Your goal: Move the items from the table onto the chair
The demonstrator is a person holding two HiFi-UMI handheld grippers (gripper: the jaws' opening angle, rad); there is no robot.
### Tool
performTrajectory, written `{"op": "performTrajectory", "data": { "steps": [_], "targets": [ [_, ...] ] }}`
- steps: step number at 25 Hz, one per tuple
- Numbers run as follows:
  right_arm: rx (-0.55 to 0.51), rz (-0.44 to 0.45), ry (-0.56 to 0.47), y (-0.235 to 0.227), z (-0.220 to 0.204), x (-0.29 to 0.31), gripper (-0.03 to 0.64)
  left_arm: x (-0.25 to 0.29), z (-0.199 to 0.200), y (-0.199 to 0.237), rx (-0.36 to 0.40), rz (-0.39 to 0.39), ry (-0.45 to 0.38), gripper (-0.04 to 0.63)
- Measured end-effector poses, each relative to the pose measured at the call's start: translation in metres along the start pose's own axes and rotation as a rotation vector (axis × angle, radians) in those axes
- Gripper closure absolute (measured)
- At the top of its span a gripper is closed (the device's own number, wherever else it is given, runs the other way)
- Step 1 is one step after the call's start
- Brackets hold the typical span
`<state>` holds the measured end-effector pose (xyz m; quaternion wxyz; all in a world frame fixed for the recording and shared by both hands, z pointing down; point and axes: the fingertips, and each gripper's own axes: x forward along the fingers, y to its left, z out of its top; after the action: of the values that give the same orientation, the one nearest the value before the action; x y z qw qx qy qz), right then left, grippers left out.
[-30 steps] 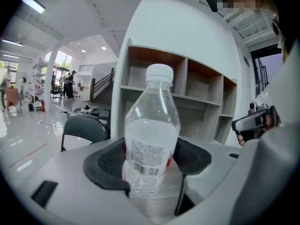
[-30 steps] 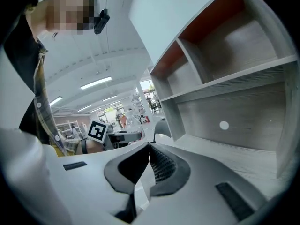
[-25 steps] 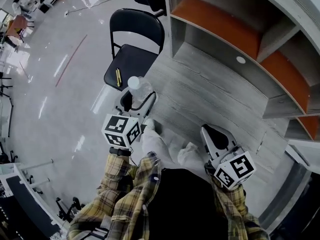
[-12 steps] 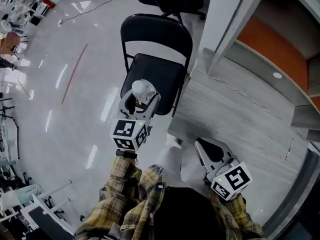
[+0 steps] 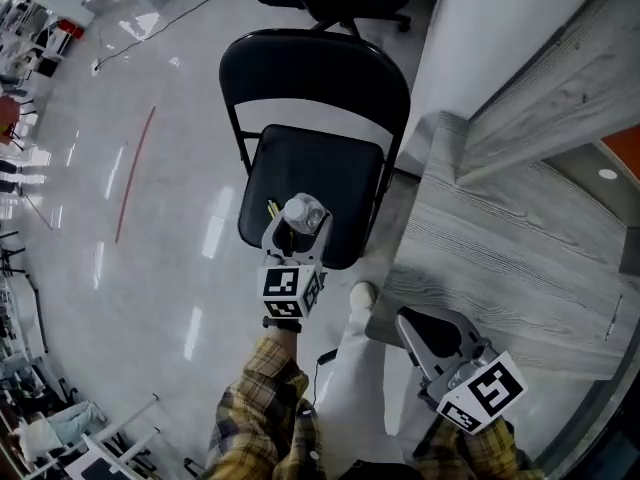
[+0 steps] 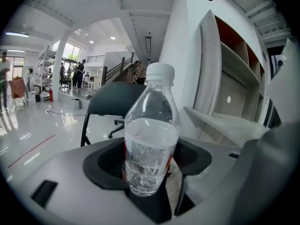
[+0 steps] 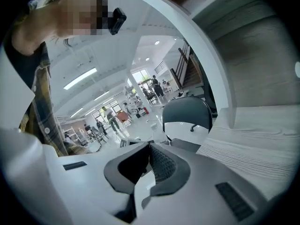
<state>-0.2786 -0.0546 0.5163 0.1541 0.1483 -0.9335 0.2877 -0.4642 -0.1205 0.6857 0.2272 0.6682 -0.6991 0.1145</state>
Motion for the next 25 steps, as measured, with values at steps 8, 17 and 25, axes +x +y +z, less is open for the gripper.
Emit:
{"op": "performTrajectory", "data": {
  "steps": [8,17,25],
  "targets": [
    [0.024,-0.025,0.017,-0.044,-0.017,0.033,0.598,0.065,-0.086,0.034,-0.006,0.034,0.085,0.285],
    [0.087,-0.007,-0.003,-0.056,-0.032,0.048,0.598,0.090,-0.139,0.050,-0.013,0.050,0.166,0.284],
    [0.088,-0.016,-0.018,-0.052,-0.028,0.043,0.598,0.085,-0.148,0.051,-0.076,0.043,0.187,0.268]
  ]
}}
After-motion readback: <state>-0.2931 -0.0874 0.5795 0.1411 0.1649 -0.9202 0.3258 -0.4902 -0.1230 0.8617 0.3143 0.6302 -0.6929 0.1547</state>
